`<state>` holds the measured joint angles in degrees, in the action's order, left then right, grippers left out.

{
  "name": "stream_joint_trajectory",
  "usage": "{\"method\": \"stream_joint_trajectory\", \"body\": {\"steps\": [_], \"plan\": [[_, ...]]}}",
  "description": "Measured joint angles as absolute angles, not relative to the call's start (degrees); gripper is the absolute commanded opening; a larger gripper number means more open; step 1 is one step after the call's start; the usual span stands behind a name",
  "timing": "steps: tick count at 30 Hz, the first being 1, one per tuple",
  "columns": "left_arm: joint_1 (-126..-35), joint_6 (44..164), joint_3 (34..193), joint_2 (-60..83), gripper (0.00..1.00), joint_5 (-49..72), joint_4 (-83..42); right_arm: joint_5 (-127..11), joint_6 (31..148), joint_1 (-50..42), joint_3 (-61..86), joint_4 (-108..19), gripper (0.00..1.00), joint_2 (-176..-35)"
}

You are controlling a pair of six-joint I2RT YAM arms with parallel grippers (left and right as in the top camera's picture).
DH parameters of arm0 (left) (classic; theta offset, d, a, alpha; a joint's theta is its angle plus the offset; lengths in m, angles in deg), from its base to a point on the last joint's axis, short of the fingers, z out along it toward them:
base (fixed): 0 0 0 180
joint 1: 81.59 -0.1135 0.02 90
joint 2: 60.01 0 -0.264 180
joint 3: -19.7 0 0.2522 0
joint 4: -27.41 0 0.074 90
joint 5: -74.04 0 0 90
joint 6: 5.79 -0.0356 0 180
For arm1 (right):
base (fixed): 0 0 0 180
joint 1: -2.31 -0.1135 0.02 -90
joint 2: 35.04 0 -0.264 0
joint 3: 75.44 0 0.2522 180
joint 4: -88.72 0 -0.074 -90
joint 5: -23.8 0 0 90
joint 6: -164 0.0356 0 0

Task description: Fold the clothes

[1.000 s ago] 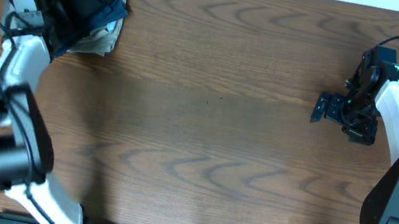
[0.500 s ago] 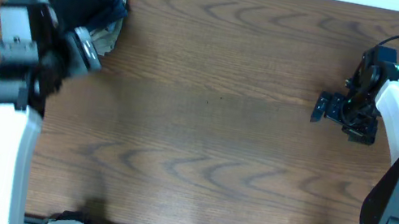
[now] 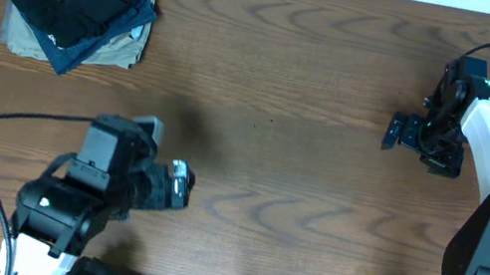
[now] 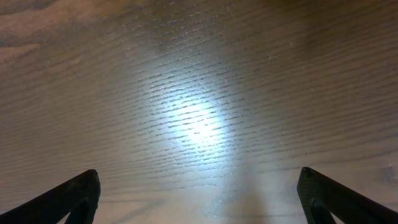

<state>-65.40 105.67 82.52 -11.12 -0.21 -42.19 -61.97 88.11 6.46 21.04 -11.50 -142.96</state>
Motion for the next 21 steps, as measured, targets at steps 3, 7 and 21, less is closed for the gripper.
{"method": "stream_joint_trajectory", "body": {"steps": [3, 7, 21], "plan": [[-64.6, 106.3, 81.9, -11.0, 0.98, 0.2, -44.0, -62.0, 88.1, 6.5, 21.0, -11.5, 0.99, -143.0], [-64.6, 106.7, 81.9, -10.8, 0.98, 0.1, -44.4, -62.0, 88.1, 6.5, 21.0, -11.5, 0.99, -143.0], [-64.4, 100.7, 65.5, -14.9, 0.98, -2.6, -16.1, -62.0, 88.1, 6.5, 21.1, -11.5, 0.99, -143.0]]}}
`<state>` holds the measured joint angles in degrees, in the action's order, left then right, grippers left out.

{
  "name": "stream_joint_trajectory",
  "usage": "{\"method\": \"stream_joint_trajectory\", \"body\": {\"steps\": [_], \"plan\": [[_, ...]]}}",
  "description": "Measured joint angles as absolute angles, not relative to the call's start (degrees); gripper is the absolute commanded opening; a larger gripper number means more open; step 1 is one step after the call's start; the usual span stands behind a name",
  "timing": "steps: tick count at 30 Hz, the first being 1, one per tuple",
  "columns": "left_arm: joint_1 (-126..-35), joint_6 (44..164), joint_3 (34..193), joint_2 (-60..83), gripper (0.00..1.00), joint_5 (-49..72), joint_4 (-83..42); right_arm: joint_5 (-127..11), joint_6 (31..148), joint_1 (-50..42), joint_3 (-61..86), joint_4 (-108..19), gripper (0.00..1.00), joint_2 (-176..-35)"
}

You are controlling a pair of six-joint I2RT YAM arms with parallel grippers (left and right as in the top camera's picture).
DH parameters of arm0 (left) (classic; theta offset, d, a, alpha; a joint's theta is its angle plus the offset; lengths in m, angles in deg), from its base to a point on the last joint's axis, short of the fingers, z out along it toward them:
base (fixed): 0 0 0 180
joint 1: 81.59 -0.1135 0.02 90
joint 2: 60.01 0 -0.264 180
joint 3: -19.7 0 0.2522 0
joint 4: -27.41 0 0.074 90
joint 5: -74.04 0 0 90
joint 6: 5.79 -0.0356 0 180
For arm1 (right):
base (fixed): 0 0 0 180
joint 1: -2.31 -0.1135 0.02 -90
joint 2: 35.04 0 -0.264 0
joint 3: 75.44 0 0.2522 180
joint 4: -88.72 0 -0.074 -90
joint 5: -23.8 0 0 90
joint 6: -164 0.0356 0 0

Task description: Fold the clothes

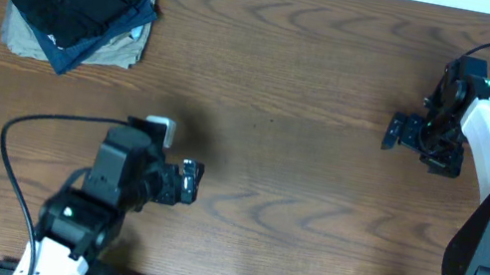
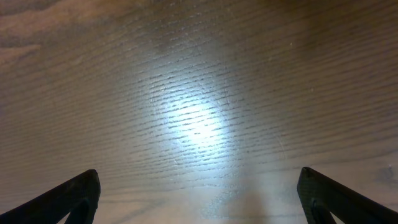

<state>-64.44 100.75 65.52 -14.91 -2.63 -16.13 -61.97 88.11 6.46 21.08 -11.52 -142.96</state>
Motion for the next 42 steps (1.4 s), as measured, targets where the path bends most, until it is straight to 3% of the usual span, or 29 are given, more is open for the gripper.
{"method": "stream_joint_trajectory", "body": {"steps": [12, 20, 29, 37, 42], "plan": [[-72.6, 97.3, 38.2, -40.5, 0.98, -2.6, 12.7, -62.0, 88.1, 6.5, 21.1, -11.5, 0.99, -143.0], [-78.9, 91.6, 34.5, -52.6, 0.98, -1.0, 14.1, -62.0, 88.1, 6.5, 21.1, -11.5, 0.99, -143.0], [-82.1, 79.9, 34.6, -56.4, 0.98, 2.0, 13.5, -62.0, 88.1, 6.5, 21.1, -11.5, 0.99, -143.0], [-84.1, 78.6, 34.6, -59.3, 0.98, 1.8, 13.6, -62.0, 88.1, 6.5, 21.1, -11.5, 0.99, -143.0], [-84.1, 84.4, 34.7, -59.4, 0.98, -2.2, 12.8, -62.0, 88.1, 6.5, 21.1, -11.5, 0.99, -143.0]]}}
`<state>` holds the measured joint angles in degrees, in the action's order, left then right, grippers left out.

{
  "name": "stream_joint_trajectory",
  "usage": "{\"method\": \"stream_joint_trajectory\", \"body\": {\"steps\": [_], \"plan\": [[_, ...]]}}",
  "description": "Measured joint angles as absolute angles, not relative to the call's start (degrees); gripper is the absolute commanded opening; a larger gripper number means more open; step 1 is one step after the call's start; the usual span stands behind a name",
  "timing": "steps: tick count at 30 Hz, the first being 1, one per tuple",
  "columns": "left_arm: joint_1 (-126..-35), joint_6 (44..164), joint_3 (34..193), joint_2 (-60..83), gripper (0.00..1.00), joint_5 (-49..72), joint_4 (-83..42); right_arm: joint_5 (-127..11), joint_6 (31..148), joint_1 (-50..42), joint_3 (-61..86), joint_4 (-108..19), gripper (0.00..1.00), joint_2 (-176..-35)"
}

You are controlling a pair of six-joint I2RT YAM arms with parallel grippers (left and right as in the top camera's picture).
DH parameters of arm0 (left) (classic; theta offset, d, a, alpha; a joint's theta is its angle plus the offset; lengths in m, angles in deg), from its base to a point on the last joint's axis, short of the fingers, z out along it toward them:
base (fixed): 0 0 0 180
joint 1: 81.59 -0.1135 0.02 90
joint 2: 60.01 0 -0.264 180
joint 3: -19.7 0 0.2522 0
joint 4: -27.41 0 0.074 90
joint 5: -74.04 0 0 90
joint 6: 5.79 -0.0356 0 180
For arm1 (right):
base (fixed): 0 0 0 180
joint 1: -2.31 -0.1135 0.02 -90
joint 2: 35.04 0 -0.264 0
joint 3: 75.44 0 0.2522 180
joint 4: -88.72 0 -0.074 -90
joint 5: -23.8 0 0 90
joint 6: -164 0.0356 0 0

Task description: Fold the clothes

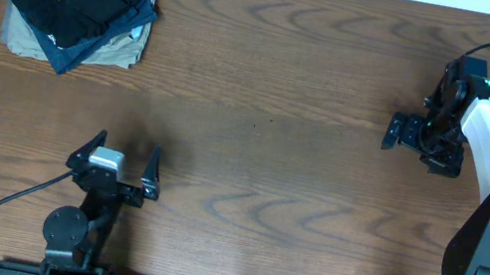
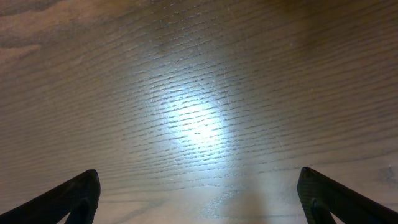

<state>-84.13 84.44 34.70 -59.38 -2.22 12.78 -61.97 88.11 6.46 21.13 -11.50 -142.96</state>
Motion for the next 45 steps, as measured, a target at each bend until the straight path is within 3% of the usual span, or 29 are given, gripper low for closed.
{"method": "stream_joint_trajectory", "body": {"steps": [12, 45], "plan": [[-84.1, 93.0, 34.8, -59.4, 0.98, -9.9, 11.9, -62.0, 88.1, 6.5, 21.1, -11.5, 0.99, -143.0], [-84.1, 93.4, 34.8, -59.4, 0.98, -10.4, 11.8, -62.0, 88.1, 6.4, 21.1, -11.5, 0.99, -142.9]]}}
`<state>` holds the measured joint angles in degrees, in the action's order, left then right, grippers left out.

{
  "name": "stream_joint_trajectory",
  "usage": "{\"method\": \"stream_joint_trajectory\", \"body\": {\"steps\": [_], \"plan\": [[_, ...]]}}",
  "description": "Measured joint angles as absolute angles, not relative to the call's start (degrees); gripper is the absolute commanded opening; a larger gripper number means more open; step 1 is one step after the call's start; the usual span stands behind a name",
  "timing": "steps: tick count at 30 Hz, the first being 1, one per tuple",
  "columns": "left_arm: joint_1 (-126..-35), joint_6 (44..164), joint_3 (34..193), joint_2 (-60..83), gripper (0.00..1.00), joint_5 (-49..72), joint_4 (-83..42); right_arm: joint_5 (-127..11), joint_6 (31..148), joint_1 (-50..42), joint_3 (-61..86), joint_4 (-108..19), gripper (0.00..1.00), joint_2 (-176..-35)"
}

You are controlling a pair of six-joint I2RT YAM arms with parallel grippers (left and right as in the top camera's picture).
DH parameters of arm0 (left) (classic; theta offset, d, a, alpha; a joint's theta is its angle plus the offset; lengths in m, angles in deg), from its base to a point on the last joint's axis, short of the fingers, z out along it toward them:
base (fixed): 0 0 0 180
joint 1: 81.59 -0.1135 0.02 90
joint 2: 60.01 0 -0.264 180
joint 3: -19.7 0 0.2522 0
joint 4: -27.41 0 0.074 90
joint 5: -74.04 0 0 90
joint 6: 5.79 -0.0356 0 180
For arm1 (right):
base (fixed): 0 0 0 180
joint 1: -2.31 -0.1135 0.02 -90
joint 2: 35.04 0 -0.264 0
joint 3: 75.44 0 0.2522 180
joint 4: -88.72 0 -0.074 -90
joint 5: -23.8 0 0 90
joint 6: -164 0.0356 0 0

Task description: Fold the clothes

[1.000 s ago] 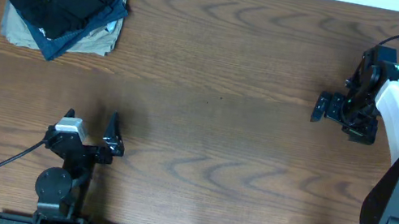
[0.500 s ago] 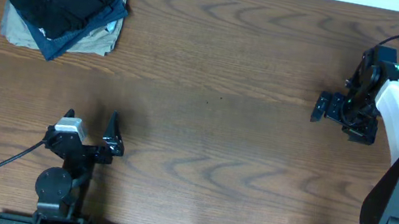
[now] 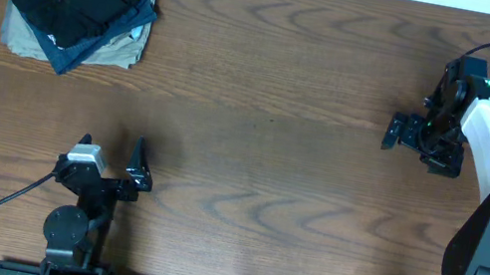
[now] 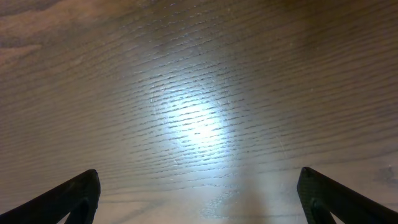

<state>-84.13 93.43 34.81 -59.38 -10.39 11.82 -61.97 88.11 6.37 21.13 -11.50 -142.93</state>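
A folded stack of clothes, navy and black over beige, lies at the table's far left corner. A red garment lies unfolded at the far right edge, partly out of frame. My right gripper [image 3: 394,131] hovers open just left of that garment, over bare wood. In the right wrist view the right gripper [image 4: 199,190] has its fingertips [image 4: 71,196] far apart and nothing between them. My left gripper [image 3: 110,156] is drawn back near the front left edge, open and empty, its fingers pointing away from the base.
Brown wooden table [image 3: 266,131] spreads between the two piles. A black cable loops from the left arm's base at the front left. The right arm's white links stand along the right edge, beside the red garment.
The left gripper has shifted slightly to the left near its base and stays open. The right arm, the stack and the red garment have not moved.
The left arm first reached out over the front-left part of the table, its gripper pointing right. Then it was a little further right. Later it was folded back at its base with the gripper open, where it remains. The right gripper stayed open beside the red garment throughout.
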Motion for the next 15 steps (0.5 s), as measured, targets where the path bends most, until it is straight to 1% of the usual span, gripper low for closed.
{"method": "stream_joint_trajectory", "body": {"steps": [6, 15], "plan": [[-84.1, 93.4, 34.8, -59.4, 0.98, -10.4, 11.8, -62.2, 88.1, 3.4, 21.1, -11.5, 0.99, -139.5], [-84.1, 93.4, 34.8, -59.4, 0.98, -10.4, 11.8, -62.3, 88.1, -7.6, 21.1, -11.5, 0.99, -123.2]]}}
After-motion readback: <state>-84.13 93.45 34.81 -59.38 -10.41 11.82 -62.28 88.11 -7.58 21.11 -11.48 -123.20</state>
